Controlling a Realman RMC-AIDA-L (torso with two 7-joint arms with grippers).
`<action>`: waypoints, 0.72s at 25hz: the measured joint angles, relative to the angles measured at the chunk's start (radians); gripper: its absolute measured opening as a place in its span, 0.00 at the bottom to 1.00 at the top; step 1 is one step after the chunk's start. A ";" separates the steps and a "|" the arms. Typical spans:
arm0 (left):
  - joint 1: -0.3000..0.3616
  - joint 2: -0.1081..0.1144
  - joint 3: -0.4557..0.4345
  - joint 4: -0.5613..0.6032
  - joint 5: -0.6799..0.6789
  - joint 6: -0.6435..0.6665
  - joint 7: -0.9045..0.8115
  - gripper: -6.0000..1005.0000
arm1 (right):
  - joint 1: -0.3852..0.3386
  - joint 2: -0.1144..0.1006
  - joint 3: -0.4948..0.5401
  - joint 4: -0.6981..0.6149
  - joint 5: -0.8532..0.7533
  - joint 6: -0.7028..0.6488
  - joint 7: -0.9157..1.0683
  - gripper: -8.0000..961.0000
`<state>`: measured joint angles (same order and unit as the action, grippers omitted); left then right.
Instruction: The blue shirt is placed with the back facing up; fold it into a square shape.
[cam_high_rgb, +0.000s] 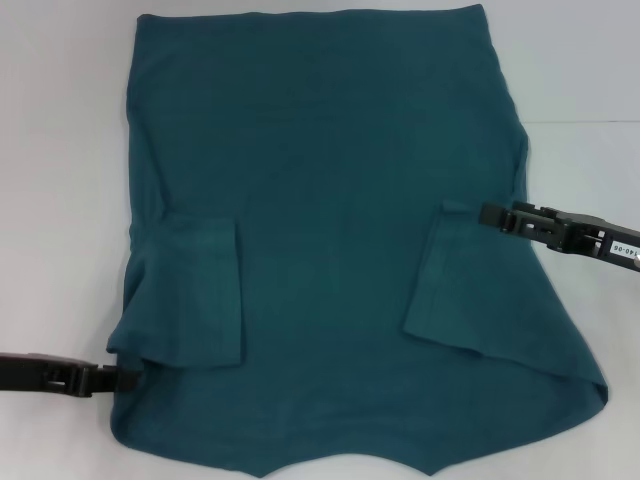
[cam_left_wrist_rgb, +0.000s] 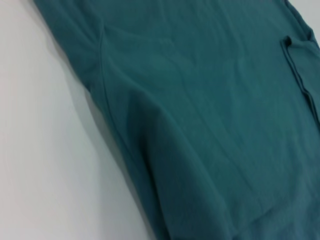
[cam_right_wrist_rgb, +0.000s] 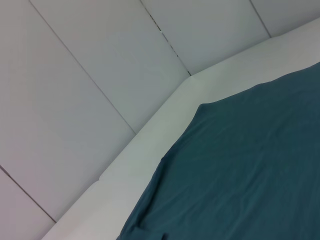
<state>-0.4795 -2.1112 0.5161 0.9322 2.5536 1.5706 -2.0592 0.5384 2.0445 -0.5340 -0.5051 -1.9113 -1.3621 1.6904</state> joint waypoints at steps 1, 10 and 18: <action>0.000 0.000 0.002 -0.002 0.004 -0.001 0.000 0.36 | 0.000 0.000 0.000 0.000 0.000 0.000 0.000 0.95; -0.001 -0.004 0.011 0.001 0.009 0.000 -0.004 0.05 | 0.000 -0.001 0.002 0.000 0.000 0.000 0.000 0.95; -0.001 -0.003 0.008 0.002 0.010 -0.006 -0.004 0.03 | -0.002 -0.009 -0.002 0.001 -0.009 0.003 0.016 0.95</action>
<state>-0.4807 -2.1139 0.5244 0.9346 2.5632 1.5646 -2.0630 0.5363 2.0354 -0.5359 -0.5046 -1.9207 -1.3594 1.7067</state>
